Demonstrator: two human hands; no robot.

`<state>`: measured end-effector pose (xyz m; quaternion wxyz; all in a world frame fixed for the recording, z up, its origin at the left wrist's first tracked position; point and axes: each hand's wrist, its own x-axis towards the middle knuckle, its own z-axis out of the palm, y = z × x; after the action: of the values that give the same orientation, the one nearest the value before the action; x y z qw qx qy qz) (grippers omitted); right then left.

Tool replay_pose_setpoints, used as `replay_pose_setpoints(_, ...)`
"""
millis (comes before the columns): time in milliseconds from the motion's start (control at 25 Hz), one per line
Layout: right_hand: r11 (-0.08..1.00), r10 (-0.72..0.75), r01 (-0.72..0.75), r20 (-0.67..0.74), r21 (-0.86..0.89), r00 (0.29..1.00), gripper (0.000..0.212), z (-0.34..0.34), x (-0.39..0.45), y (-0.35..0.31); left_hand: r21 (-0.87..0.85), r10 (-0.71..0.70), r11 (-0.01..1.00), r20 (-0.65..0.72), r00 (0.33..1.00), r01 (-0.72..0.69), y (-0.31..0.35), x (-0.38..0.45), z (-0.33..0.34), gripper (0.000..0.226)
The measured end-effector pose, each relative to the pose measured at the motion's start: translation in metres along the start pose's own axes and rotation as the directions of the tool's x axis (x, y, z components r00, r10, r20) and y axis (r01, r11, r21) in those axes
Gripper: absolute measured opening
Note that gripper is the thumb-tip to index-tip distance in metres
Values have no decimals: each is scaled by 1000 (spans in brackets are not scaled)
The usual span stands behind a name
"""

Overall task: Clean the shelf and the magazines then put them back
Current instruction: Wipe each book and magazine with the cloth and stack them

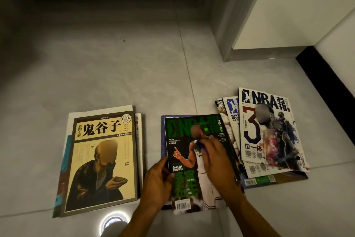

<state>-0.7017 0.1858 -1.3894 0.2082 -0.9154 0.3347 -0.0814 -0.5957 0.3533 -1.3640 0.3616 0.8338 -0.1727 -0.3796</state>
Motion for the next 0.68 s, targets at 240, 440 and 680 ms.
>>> replay_pose_setpoints(240,994,-41,52,-104,101,994,54,41,-22,-66,31,82,996,29,996,-83,9,1,-3,79)
replay_pose_setpoints(440,965,-107,64,160,255,981,45,-3,13,-19,82,69,994,63,996,-74,9,10,-9,78)
replay_pose_setpoints(680,947,303,-311,-98,-81,948,62,24,35,-25,90,26,995,88,996,-34,8,14,-8,80)
